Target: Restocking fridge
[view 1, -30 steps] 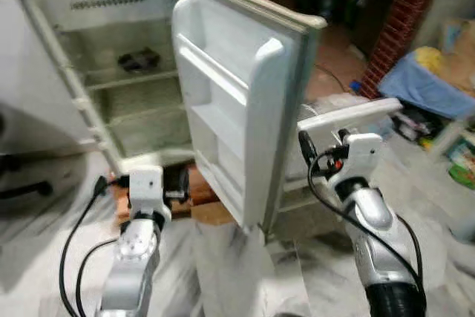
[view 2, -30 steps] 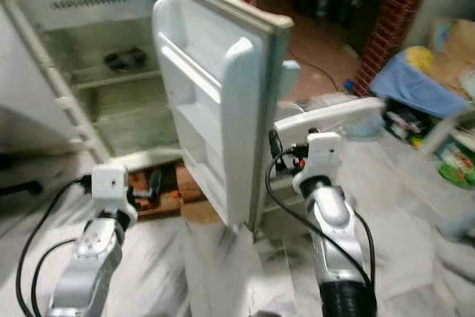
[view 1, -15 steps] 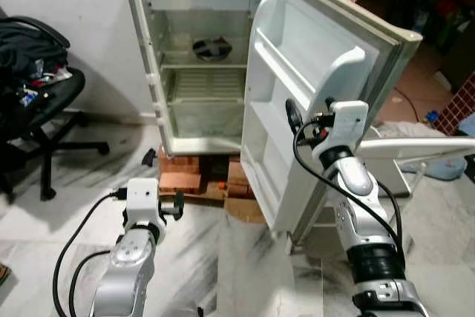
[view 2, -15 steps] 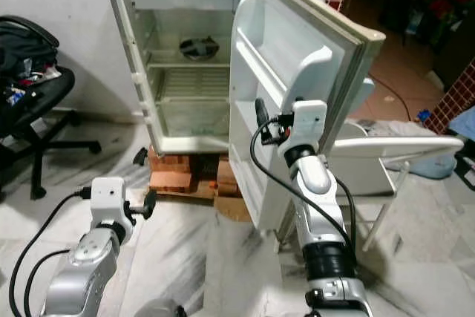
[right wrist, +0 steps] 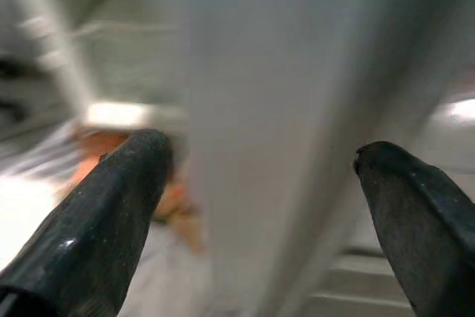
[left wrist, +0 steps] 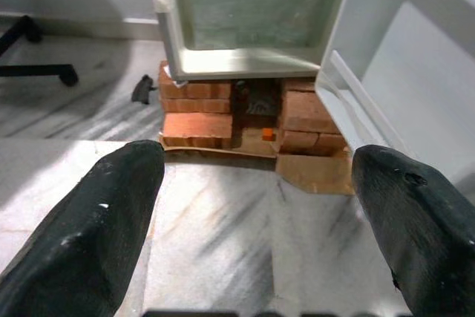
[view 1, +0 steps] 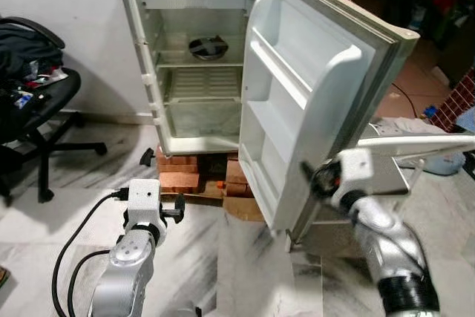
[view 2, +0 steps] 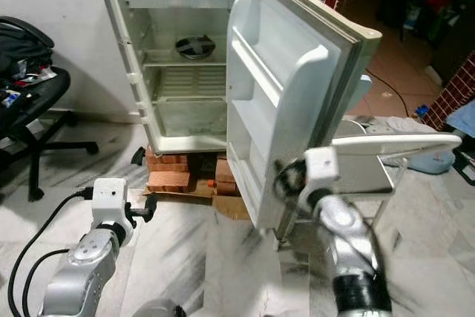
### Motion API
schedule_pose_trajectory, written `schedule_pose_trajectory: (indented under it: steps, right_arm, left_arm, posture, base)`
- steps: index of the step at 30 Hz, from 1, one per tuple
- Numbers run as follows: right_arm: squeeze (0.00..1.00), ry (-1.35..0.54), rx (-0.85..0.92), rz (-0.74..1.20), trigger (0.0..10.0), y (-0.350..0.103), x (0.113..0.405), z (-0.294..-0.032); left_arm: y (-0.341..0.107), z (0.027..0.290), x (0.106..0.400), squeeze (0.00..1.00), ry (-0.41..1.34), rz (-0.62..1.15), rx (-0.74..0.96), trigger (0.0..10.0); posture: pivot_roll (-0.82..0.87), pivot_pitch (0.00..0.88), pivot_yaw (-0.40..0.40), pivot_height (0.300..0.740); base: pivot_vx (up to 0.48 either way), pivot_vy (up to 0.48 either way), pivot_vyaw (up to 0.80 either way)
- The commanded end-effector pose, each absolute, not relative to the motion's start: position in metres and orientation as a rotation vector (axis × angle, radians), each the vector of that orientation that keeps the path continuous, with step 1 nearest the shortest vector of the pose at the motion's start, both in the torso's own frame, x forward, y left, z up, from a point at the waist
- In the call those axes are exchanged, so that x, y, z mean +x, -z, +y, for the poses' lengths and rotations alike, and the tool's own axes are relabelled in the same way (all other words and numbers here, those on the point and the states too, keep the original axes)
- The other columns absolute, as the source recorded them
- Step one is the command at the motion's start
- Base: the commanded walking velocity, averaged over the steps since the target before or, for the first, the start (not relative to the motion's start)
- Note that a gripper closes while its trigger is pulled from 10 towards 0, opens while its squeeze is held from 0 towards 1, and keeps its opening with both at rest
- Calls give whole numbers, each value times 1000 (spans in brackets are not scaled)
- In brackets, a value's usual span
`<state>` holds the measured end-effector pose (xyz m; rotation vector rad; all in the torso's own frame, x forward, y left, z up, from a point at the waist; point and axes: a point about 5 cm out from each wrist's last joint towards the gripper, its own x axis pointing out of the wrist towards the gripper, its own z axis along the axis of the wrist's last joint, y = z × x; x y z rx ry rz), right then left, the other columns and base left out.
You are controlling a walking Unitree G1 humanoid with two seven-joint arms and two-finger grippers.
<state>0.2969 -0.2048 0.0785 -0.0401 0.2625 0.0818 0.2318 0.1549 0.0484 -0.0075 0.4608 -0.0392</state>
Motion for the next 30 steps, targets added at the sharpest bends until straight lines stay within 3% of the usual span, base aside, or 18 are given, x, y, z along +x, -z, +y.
schedule_pose_trajectory:
  steps: [1,5,9,11,13,14,16,17,20,21,22,27,30]
  right_arm:
    - [0,-21,-60,193,10000,-97,313,-211]
    - [0,66,-92,122,10000,-119,332,-219]
    - [0,-8,-4,-22,10000,-150,349,-202]
    - [0,-151,145,-70,10000,-161,352,-182]
    - [0,-473,505,-133,10000,-183,343,-148]
    - [0,-615,580,-132,10000,-190,334,-137]
    - [0,-930,587,-125,10000,-199,303,-120]
    - [0,-942,570,-117,10000,-197,301,-120]
    - [0,-719,421,-20,10000,-159,314,-136]
    - [0,-638,322,6,10000,-145,316,-143]
    - [0,-457,94,14,10000,-125,317,-160]
    - [0,-279,55,83,10000,-104,299,-180]
    - [0,-255,71,124,10000,-89,283,-175]
  left_arm:
    - [-52,154,233,0,46,452,4,10000]
    - [-53,154,232,0,43,455,14,10000]
    - [-52,158,230,0,32,459,20,10000]
    - [-52,158,230,0,31,458,19,10000]
    - [-52,157,230,0,33,458,21,10000]
    - [-52,157,230,0,33,458,22,10000]
    - [-52,157,230,0,35,458,22,10000]
    - [-52,157,229,0,35,458,22,10000]
    - [-52,157,230,0,39,460,23,10000]
    - [-52,156,230,0,41,462,24,10000]
    - [-51,156,230,0,46,461,31,10000]
    - [-52,156,230,0,57,453,51,10000]
    - [-56,155,233,0,87,413,89,10000]
  posture:
    - [106,16,-23,740]
    - [118,18,-28,740]
    - [127,19,-34,740]
    - [130,19,-37,740]
    - [131,18,-37,740]
    - [130,17,-37,740]
    - [124,16,-38,740]
    - [123,15,-38,740]
    - [120,16,-37,740]
    - [120,15,-37,740]
    - [117,15,-35,740]
    - [113,14,-30,740]
    - [111,13,-24,740]
  base:
    - [0,0,0]
    - [0,0,0]
    - [0,0,0]
    - [0,0,0]
    - [0,0,0]
    - [0,0,0]
    - [0,0,0]
    - [0,0,0]
    - [0,0,0]
    - [0,0,0]
    - [0,0,0]
    - [0,0,0]
    - [0,454,0]
